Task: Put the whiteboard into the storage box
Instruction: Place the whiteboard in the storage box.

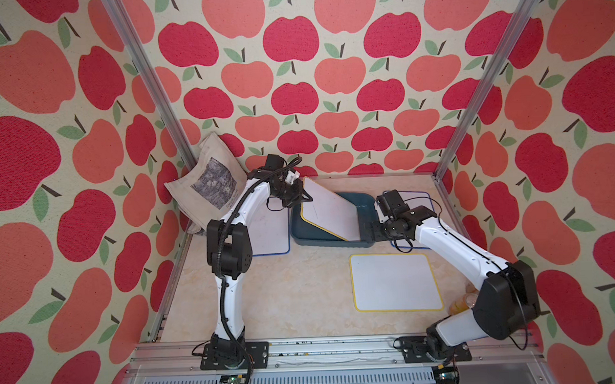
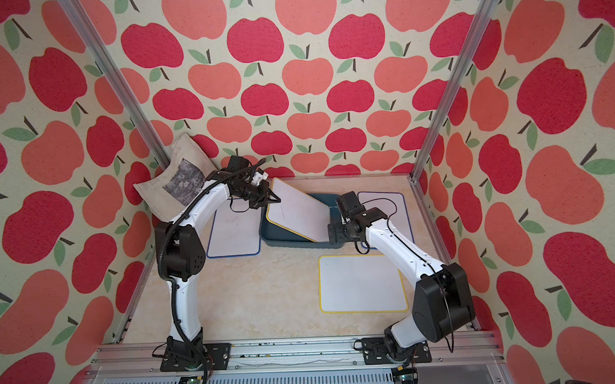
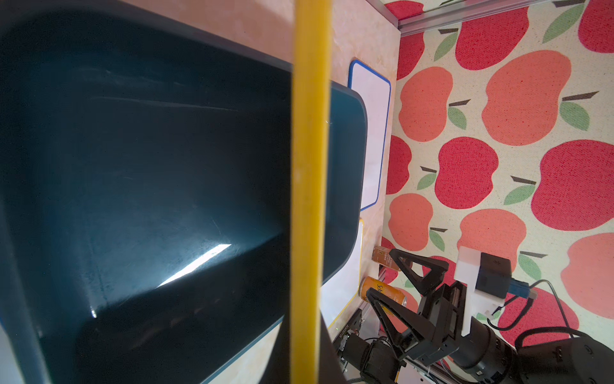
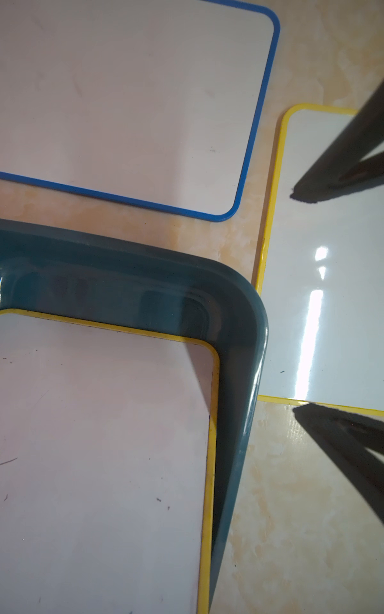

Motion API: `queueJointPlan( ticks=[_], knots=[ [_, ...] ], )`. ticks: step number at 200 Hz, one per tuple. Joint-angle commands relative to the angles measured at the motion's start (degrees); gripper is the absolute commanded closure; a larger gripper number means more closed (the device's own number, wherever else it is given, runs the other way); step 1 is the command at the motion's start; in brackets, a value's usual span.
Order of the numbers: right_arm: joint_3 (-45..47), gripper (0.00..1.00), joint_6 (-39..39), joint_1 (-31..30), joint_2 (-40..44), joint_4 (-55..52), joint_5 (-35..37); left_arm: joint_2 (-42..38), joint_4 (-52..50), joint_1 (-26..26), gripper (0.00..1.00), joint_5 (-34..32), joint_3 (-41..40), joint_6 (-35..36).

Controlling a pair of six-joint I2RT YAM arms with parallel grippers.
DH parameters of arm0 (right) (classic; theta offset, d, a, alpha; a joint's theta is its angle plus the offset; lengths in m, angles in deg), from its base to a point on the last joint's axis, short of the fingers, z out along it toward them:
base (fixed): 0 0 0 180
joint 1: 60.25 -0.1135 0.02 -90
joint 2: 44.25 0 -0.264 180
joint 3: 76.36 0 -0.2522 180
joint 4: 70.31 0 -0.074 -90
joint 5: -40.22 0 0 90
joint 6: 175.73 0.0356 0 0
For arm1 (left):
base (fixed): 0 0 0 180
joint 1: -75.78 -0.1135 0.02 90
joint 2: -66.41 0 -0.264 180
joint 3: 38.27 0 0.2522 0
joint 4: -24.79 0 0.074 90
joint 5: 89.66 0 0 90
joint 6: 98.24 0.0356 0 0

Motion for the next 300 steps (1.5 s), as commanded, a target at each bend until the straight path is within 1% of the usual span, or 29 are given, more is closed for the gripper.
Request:
queueJointPlan(
  ticks=[1,33,59,82,104,132,153,173,216,248,300],
  knots=[
    [-1.26,0.01,0.99,0.34,-1.09,-0.24,-0.9,1.16,1.1,0.23,0.94,0.17,-1.27,-0.57],
    [-0.9,0.01,1.3,0.36,-2.55,0.51,-1.3,1.41,2.43,0.08,0.91,0.06,-3.55,-0.89],
    [0.69,0.01,1.8,0.34,-3.21,3.26,-2.94,1.8,2.97,0.02,0.82,-0.62,-5.23,-0.84],
    [2.64,0.01,2.62,0.32,-3.6,5.87,-3.61,2.69,2.63,-0.07,0.77,-1.5,-5.9,-0.82],
    [3.37,0.01,3.01,0.32,-4.09,6.99,-3.41,3.67,2.73,0.01,0.73,-1.67,-6.27,-1.02],
    [3.56,0.01,2.77,0.34,-4.68,7.15,-2.8,3.96,3.21,0.01,0.71,-2.45,-7.03,-1.48],
    [3.8,0.01,2.68,0.32,-4.95,7.31,-2.58,3.96,3.39,0.1,0.68,-3.32,-7.72,-1.65],
    [3.98,0.01,2.94,0.32,-5.28,7.35,-2.62,3.98,3.34,0.06,0.63,-4.11,-8.37,-1.96],
    [4.42,0.01,3.35,0.32,-5.51,8.05,-3.19,4.56,2.71,0.09,0.61,-6.21,-9.12,-1.96],
    [4.62,0.01,3.67,0.32,-5.76,8.31,-3.7,5.2,2.16,0.12,0.54,-8.23,-9.11,-2.41],
    [4.77,0.01,4.21,0.32,-6.34,8.67,-4.51,6.62,1.91,0.69,0.53,-10.6,-8.35,-3.02]
  ],
)
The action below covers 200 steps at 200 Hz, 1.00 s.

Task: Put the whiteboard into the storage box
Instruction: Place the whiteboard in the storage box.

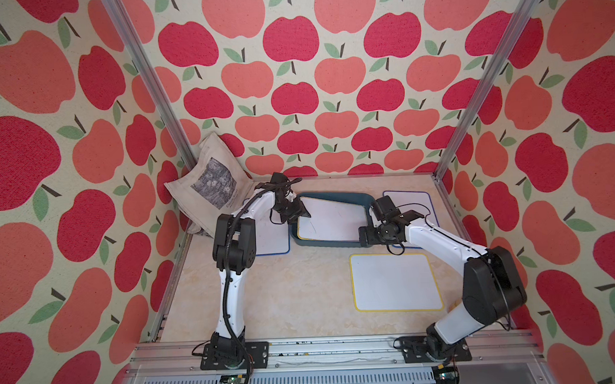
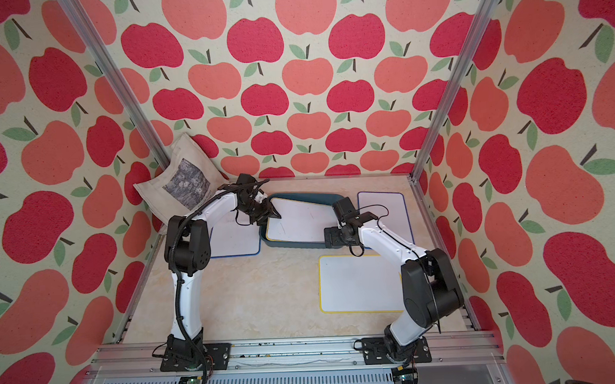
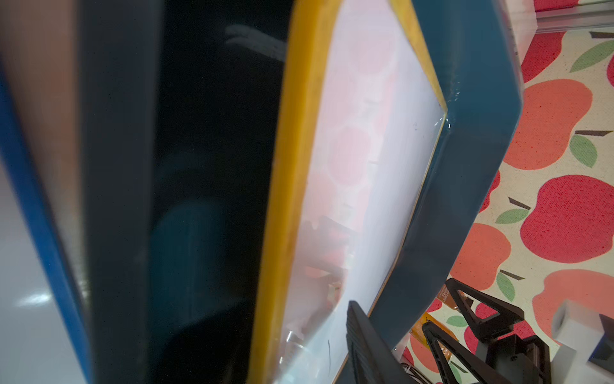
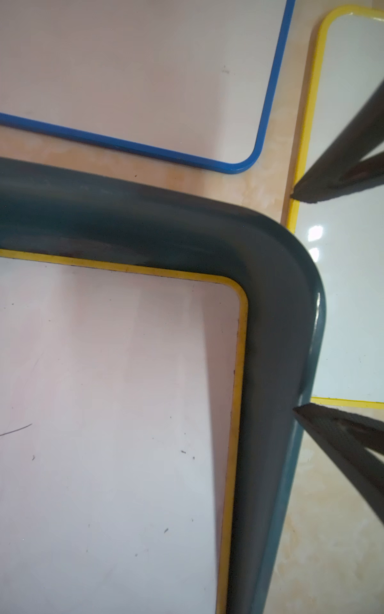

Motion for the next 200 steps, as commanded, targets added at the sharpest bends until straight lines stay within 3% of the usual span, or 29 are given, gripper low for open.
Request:
queueJointPlan(
  ticks=[1,52,104,158,200],
  knots=[
    [0.62,0.01,1.22,0.32,-0.72,0.86,-1.19,1.56,-1.21,0.42,0.53,-2.25,0.6,-1.09],
    [0.79,0.01,1.17,0.33,-0.96,0.95,-1.28,2.28,-2.13,1.08,0.48,-5.6,1.13,-1.46],
    [1.14,0.01,1.53,0.32,-1.13,1.39,-1.63,3.74,-5.29,2.08,0.47,-10.23,4.05,-1.44],
    [1.78,0.01,1.95,0.32,-0.76,1.54,-1.32,6.36,-12.25,4.69,0.47,-19.72,9.46,0.14],
    [1.93,0.01,2.03,0.34,-0.79,1.56,-1.63,7.19,-12.65,5.87,0.46,-21.39,10.07,-0.49]
  ],
)
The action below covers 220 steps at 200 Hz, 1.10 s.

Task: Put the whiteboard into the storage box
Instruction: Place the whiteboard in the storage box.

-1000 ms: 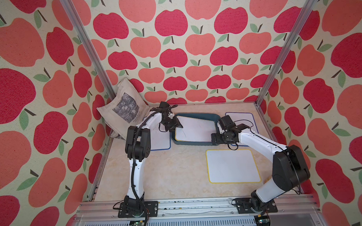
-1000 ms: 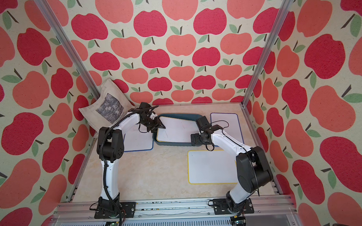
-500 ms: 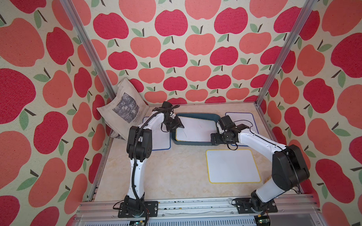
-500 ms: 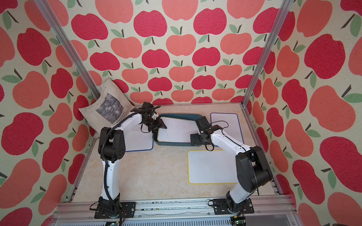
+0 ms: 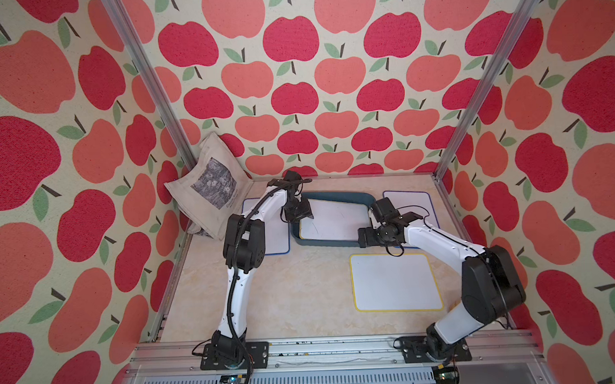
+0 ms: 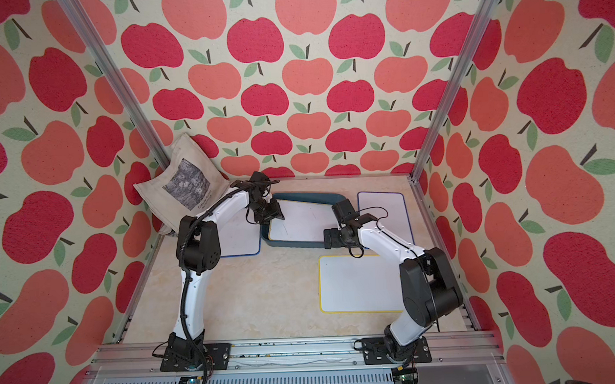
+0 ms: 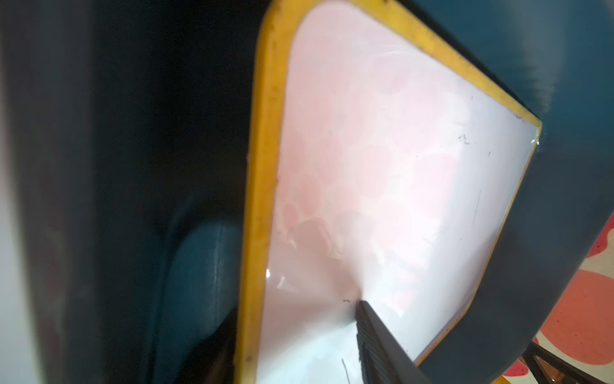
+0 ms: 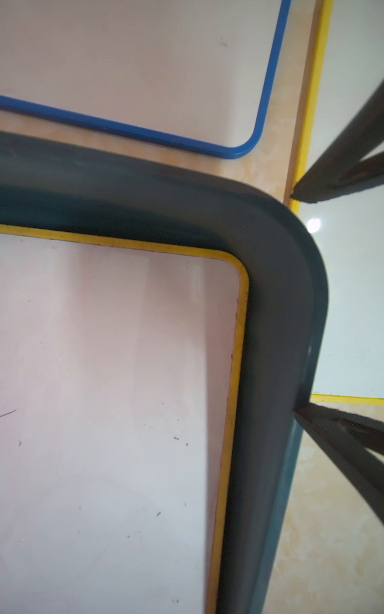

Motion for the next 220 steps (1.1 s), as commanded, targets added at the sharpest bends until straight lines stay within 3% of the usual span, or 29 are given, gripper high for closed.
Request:
queueJointPlan(
  ticks=[1,55,220],
  knots=[
    [0.75,0.01,0.94,0.33,-0.46,0.05,-0.45,2.99,-4.82,0.8,0.46,-5.3,0.65,-0.65],
    [1.21,0.01,1.37,0.36,-0.16,0.19,-1.06,3.25,-6.99,2.25,0.46,-11.13,1.27,-0.56],
    [2.91,0.01,2.73,0.33,1.73,0.99,-2.86,-0.87,-5.11,5.91,0.46,-17.07,0.06,2.08]
  ],
)
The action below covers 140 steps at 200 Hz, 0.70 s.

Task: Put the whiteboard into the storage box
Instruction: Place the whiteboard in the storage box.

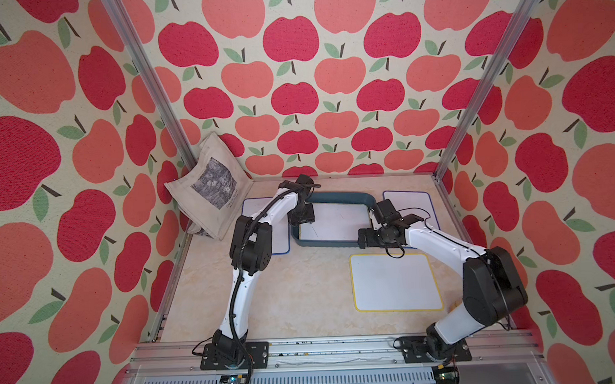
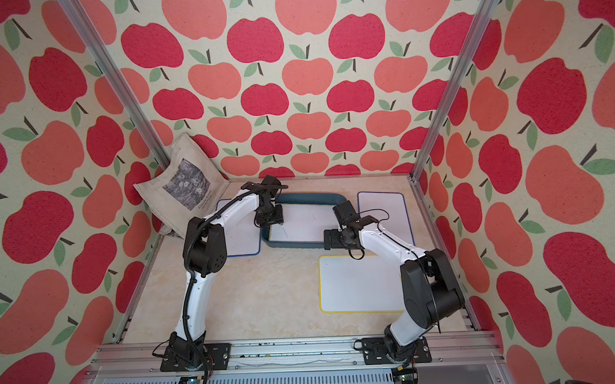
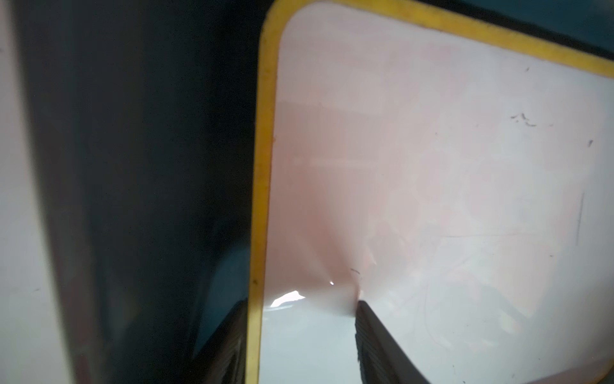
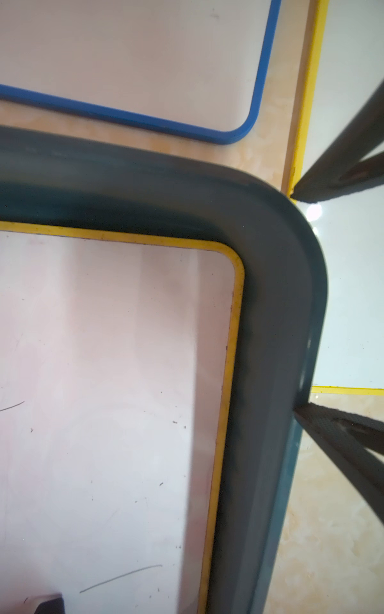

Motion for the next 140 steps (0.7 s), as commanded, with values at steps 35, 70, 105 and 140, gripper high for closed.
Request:
queueJointPlan(
  ticks=[35,70,105,140],
  knots=[
    [0.7,0.01,0.72,0.21,1.33,-0.9,-1.36,-3.39,0.28,1.96,0.39,-2.75,-2.13,2.26],
    [0.7,0.01,0.54,0.21,1.83,-0.81,-1.27,-5.72,1.58,2.17,0.01,-3.23,-3.81,2.8],
    [0.85,0.01,0.31,0.21,2.58,-0.61,-1.05,-9.33,5.03,2.15,0.0,-3.41,-7.06,2.85],
    [0.7,0.01,-0.3,0.21,3.58,-0.9,-0.55,-15.96,11.85,2.1,0.01,-1.03,-11.99,2.7]
  ],
)
